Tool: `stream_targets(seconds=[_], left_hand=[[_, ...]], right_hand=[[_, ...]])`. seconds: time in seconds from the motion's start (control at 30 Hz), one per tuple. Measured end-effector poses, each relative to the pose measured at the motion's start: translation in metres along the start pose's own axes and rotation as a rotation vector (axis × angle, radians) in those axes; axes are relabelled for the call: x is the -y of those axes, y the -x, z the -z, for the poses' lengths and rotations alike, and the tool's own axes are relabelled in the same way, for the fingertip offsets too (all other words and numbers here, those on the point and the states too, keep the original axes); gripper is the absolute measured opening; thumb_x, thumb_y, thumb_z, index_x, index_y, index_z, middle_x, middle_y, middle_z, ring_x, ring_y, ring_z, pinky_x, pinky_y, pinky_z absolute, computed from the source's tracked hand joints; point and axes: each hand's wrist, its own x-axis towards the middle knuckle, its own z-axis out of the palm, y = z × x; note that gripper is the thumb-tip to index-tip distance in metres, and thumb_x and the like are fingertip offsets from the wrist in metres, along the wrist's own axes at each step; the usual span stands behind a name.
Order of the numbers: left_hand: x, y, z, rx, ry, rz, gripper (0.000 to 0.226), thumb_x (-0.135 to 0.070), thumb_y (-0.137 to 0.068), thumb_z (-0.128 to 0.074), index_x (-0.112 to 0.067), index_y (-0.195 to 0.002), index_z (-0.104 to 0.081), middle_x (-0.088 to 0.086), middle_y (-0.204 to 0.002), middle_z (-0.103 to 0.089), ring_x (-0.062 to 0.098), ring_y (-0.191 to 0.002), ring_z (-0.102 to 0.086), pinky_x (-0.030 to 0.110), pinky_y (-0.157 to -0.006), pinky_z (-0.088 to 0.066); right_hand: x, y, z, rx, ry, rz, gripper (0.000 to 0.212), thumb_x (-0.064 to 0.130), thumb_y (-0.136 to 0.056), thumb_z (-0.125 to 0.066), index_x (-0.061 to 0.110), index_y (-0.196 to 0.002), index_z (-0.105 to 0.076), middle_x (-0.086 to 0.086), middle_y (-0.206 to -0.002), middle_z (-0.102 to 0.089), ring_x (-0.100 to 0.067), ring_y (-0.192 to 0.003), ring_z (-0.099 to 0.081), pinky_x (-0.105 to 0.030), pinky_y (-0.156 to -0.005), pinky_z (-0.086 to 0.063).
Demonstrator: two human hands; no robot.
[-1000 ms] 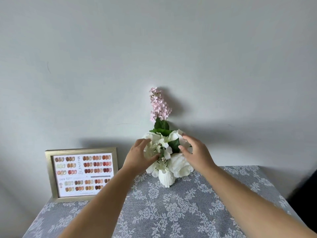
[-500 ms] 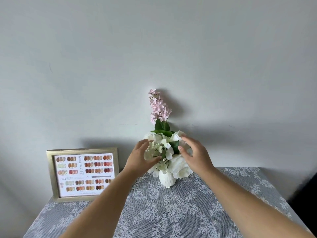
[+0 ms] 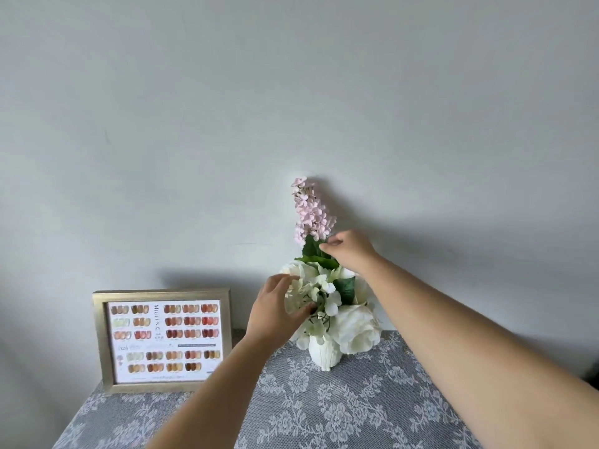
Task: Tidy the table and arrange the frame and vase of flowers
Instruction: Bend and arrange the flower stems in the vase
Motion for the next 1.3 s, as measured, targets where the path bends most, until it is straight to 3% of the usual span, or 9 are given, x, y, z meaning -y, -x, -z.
stream_targets(seconds=[0.1,0.2,0.3,0.5,0.6,0.8,1.0,1.13,1.3], left_hand=[[0.001,-0.001,0.0,-0.005,0.002,-0.003,0.056,-0.048,-0.073,-0.067,-0.025,-0.121,-0.051,-0.005,-0.129,-0.047,0.015,-0.116,-0.047,0.033,-0.097,-0.042],[0.003,-0.001,0.0,-0.01,-0.006,-0.007,0.055,-0.051,-0.073,-0.066,-0.027,-0.121,-0.051,-0.007,-0.13,-0.046,0.014,-0.116,-0.047,0.033,-0.098,-0.042],[0.004,-0.002,-0.001,-0.016,-0.027,-0.012,0.057,-0.053,-0.074,-0.064,-0.026,-0.122,-0.05,-0.007,-0.131,-0.045,0.013,-0.116,-0.046,0.031,-0.097,-0.041],[0.001,-0.001,-0.005,-0.005,0.003,0.016,0.066,-0.049,-0.074,-0.067,-0.018,-0.128,-0.047,-0.002,-0.133,-0.043,0.014,-0.121,-0.041,0.026,-0.099,-0.035],[0.001,0.0,-0.004,0.002,0.012,0.029,0.07,-0.048,-0.074,-0.068,-0.016,-0.131,-0.045,0.001,-0.133,-0.042,0.015,-0.121,-0.041,0.023,-0.099,-0.032],[-0.002,-0.001,-0.001,-0.005,-0.059,0.026,0.066,-0.049,-0.075,-0.066,-0.017,-0.13,-0.047,0.002,-0.131,-0.045,0.018,-0.121,-0.041,0.03,-0.102,-0.034],[-0.003,-0.003,-0.002,-0.016,-0.098,0.02,0.062,-0.051,-0.076,-0.064,-0.013,-0.123,-0.051,0.005,-0.129,-0.046,0.021,-0.118,-0.043,0.034,-0.102,-0.037],[-0.003,-0.003,-0.002,-0.01,-0.1,0.012,0.063,-0.051,-0.075,-0.064,-0.013,-0.123,-0.051,0.005,-0.13,-0.046,0.021,-0.119,-0.043,0.035,-0.103,-0.036],[-0.002,-0.003,-0.003,-0.002,-0.099,0.013,0.062,-0.053,-0.074,-0.063,-0.014,-0.121,-0.052,0.004,-0.13,-0.046,0.021,-0.119,-0.043,0.038,-0.101,-0.038]], right_hand=[[0.007,-0.009,-0.001,0.054,-0.084,-0.079,0.038,0.03,-0.078,-0.071,0.006,-0.106,-0.062,-0.005,-0.108,-0.063,-0.021,-0.094,-0.06,-0.026,-0.079,-0.042],[0.011,-0.01,0.0,0.043,-0.163,-0.092,0.021,0.021,-0.075,-0.075,0.011,-0.082,-0.057,0.001,-0.088,-0.061,-0.014,-0.073,-0.057,-0.027,-0.068,-0.044],[0.006,-0.003,0.0,-0.021,-0.189,-0.084,0.017,0.012,-0.075,-0.073,0.008,-0.089,-0.064,-0.006,-0.081,-0.066,-0.021,-0.071,-0.062,-0.035,-0.068,-0.052],[-0.009,0.011,-0.003,-0.056,-0.154,-0.049,0.015,0.014,-0.074,-0.074,0.009,-0.071,-0.06,-0.007,-0.068,-0.062,-0.015,-0.051,-0.05,-0.026,-0.045,-0.039],[-0.012,0.017,-0.009,-0.031,-0.113,-0.047,0.024,0.017,-0.073,-0.076,0.015,-0.064,-0.053,0.0,-0.063,-0.056,-0.018,-0.056,-0.054,-0.036,-0.056,-0.05],[-0.014,0.019,-0.015,-0.03,0.061,-0.02,0.031,0.02,-0.076,-0.072,0.007,-0.062,-0.048,-0.008,-0.065,-0.056,-0.023,-0.058,-0.052,-0.032,-0.056,-0.041],[-0.025,0.022,-0.018,-0.093,0.094,-0.037,0.008,0.009,-0.076,-0.064,0.007,-0.071,-0.058,-0.01,-0.076,-0.065,-0.03,-0.074,-0.062,-0.035,-0.063,-0.048],[-0.023,0.019,-0.012,-0.074,0.069,-0.036,0.011,0.006,-0.076,-0.064,0.012,-0.068,-0.06,-0.005,-0.072,-0.064,-0.026,-0.069,-0.061,-0.031,-0.058,-0.045],[-0.018,0.018,-0.012,-0.05,0.076,-0.043,0.03,-0.004,-0.073,-0.055,0.015,-0.053,-0.043,-0.003,-0.057,-0.05,-0.022,-0.055,-0.048,-0.028,-0.051,-0.035]])
